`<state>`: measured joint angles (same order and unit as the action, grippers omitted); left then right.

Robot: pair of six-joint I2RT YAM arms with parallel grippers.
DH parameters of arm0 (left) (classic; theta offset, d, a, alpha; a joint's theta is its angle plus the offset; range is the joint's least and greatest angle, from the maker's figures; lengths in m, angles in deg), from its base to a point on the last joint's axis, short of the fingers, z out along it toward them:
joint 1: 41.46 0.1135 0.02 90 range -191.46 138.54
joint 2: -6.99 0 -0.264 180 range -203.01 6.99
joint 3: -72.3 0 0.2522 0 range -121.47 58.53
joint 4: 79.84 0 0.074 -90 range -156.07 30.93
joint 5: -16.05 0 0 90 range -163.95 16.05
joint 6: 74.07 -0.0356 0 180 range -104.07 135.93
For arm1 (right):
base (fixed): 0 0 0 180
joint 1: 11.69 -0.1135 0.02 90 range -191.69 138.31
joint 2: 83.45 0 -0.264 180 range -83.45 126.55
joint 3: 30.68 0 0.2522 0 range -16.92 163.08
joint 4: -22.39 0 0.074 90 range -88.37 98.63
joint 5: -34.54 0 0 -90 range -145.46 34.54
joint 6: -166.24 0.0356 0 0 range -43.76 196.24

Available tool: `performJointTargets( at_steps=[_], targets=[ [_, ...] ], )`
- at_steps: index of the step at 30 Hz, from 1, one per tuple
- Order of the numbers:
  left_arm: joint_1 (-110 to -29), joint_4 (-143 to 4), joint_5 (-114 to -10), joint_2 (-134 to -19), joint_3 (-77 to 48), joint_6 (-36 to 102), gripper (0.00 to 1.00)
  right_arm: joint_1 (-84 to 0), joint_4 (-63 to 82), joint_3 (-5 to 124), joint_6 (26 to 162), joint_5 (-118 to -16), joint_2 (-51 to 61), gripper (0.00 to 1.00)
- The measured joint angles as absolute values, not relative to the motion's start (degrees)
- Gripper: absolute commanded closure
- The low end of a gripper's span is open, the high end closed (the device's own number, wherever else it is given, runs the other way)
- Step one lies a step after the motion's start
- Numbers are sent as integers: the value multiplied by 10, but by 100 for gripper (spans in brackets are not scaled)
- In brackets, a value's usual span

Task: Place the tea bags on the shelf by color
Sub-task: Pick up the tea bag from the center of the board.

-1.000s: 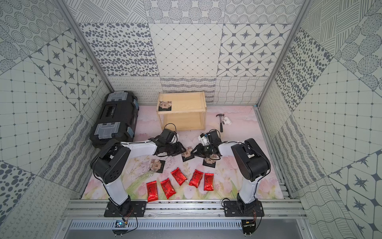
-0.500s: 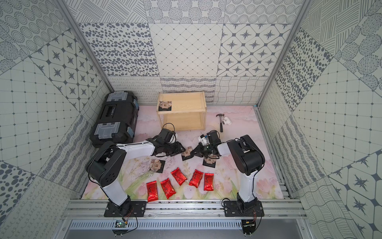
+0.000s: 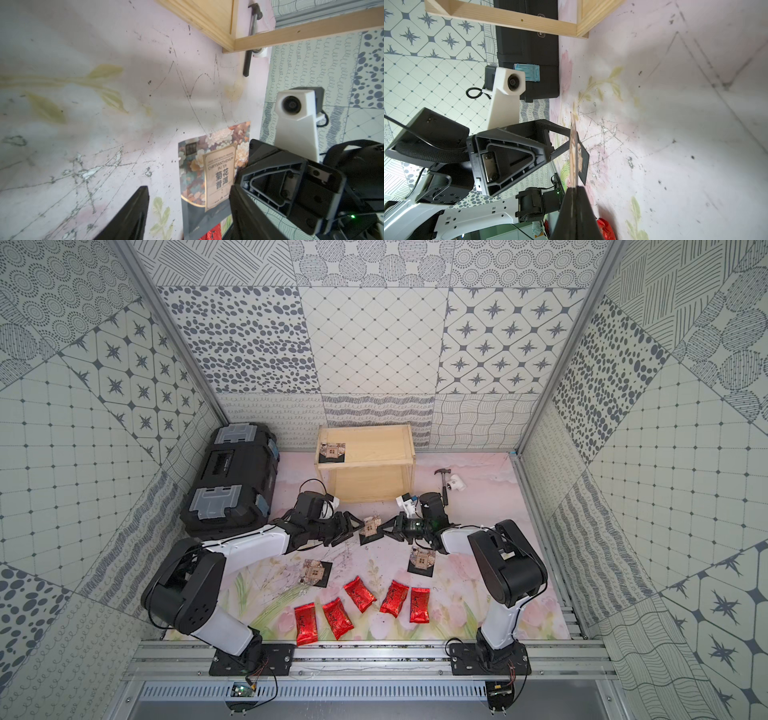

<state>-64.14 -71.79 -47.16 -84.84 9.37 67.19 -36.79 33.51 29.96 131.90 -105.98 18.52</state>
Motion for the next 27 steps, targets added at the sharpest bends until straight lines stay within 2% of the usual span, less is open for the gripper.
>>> performJointTargets(
  at_steps=[8,16,24,27],
  targets=[
    [-630,-753,-453,-812,114,703,62,-397,358,323,1342,-1060,194,100],
    [-623,-757,-451,-788,121,705,70,-398,354,323,1343,-1060,195,100],
    [-618,-756,-452,-782,121,696,90,-403,345,323,1341,-1060,195,100],
    [-617,-754,-450,-780,121,695,100,-403,342,323,1334,-1060,194,91]
  ],
)
